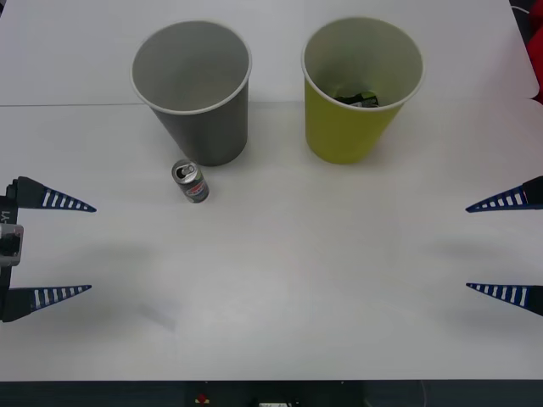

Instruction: Put the can into the green bin and the plastic bottle into the gray bin

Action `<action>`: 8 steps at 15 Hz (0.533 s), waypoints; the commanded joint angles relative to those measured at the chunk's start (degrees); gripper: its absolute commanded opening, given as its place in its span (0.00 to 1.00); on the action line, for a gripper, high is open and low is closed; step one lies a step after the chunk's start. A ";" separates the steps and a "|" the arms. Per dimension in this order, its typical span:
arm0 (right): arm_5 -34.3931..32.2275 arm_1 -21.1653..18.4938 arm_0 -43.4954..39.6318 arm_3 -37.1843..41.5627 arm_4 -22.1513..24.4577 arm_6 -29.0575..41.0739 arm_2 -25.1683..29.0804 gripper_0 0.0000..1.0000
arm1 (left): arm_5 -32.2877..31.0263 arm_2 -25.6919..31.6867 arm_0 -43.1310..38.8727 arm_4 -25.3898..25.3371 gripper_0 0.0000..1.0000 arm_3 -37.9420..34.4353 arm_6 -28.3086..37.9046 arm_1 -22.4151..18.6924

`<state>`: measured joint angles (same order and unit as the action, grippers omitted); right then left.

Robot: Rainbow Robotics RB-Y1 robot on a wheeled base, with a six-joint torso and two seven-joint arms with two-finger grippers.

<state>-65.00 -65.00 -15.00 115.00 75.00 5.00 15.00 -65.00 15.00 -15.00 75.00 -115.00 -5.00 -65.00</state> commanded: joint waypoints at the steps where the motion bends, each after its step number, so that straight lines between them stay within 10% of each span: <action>1: 0.00 0.00 0.00 0.00 0.00 0.00 0.00 1.00 | 0.00 0.00 0.00 0.00 1.00 0.00 0.00 0.00; 8: 0.00 0.00 0.00 0.00 0.00 0.00 0.00 1.00 | 2.77 -0.06 -1.00 -1.87 1.00 -0.93 1.13 2.07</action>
<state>-65.00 -65.00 -15.00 115.00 75.00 5.00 15.00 -63.37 15.41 -15.74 73.40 -115.95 -4.21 -62.94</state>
